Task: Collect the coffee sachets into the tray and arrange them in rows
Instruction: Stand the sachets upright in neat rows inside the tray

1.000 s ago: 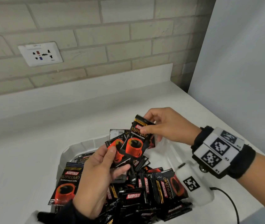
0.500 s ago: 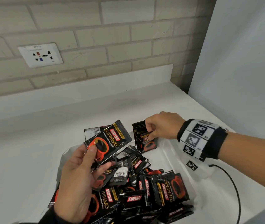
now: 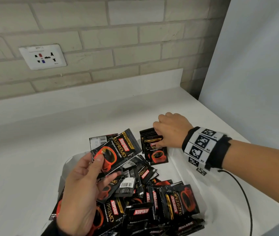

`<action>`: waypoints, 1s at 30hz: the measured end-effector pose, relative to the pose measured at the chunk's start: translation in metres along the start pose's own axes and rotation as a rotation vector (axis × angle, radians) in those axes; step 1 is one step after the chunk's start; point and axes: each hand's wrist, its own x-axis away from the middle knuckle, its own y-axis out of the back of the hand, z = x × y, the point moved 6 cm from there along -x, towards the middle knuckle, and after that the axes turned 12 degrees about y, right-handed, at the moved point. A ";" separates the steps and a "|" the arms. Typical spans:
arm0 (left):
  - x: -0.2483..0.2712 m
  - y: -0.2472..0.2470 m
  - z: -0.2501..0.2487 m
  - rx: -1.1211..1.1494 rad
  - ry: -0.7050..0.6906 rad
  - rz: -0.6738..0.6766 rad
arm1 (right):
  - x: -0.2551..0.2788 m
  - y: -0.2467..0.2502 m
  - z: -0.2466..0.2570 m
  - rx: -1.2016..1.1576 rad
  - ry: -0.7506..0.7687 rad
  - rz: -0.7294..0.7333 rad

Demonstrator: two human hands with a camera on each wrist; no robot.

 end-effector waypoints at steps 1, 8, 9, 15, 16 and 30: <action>0.000 -0.001 -0.001 0.003 -0.003 0.003 | 0.001 0.000 0.001 -0.001 0.005 -0.008; 0.000 -0.010 -0.001 0.040 -0.001 0.067 | 0.002 0.004 0.007 -0.004 0.070 -0.039; 0.000 -0.011 -0.001 0.042 -0.001 0.070 | 0.001 0.005 0.008 -0.001 0.074 -0.052; -0.002 -0.008 -0.001 0.061 -0.022 0.076 | 0.002 0.004 0.013 0.033 0.096 -0.065; -0.002 -0.006 0.000 0.055 -0.025 0.070 | 0.002 0.004 0.013 0.040 0.094 -0.067; -0.003 -0.016 0.005 0.062 0.019 0.085 | 0.032 0.032 0.012 -0.846 -0.150 -0.282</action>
